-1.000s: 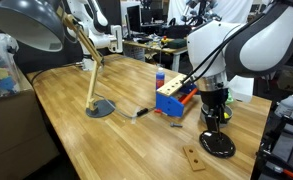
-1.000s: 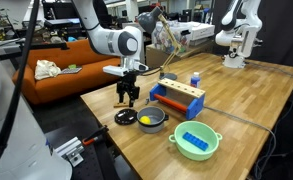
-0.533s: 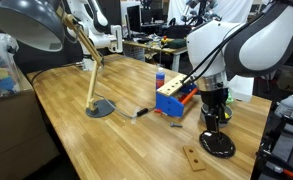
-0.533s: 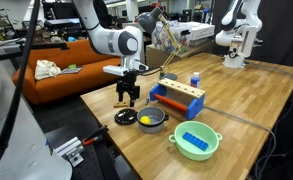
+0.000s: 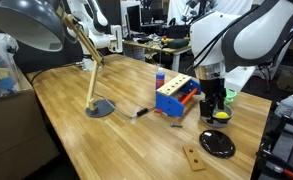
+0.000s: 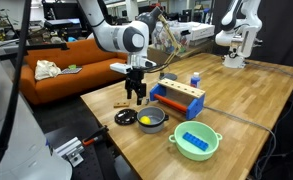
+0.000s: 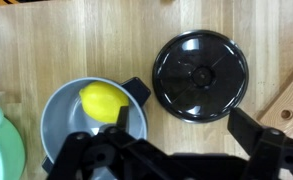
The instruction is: Open the pot and move it to the left
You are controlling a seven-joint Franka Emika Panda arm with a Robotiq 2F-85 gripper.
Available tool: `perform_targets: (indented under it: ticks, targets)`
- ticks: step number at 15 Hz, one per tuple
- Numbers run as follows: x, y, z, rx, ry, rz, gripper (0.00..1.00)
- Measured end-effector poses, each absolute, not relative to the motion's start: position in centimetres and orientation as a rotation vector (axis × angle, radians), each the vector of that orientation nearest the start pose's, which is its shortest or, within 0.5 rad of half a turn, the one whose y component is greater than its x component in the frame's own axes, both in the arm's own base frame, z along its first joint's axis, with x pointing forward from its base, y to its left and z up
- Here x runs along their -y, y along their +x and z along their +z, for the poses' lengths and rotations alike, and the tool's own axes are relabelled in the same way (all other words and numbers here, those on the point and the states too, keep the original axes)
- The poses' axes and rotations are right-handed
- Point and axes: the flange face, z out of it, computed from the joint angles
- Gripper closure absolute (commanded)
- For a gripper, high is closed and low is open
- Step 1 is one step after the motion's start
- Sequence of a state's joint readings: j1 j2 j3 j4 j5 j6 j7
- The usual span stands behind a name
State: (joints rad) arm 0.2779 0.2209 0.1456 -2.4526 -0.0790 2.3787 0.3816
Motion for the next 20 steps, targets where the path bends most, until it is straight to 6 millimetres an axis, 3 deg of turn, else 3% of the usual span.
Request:
perform_targets:
  ticks: [11, 15, 20]
  targets:
    - [-7.1, 44.8, 21.0, -0.609, -3.208, 0.309, 0.0]
    - [-5.4, 44.9, 21.0, -0.832, -3.176, 0.299, 0.0]
    - [-5.2, 44.8, 21.0, -0.892, -3.165, 0.294, 0.0]
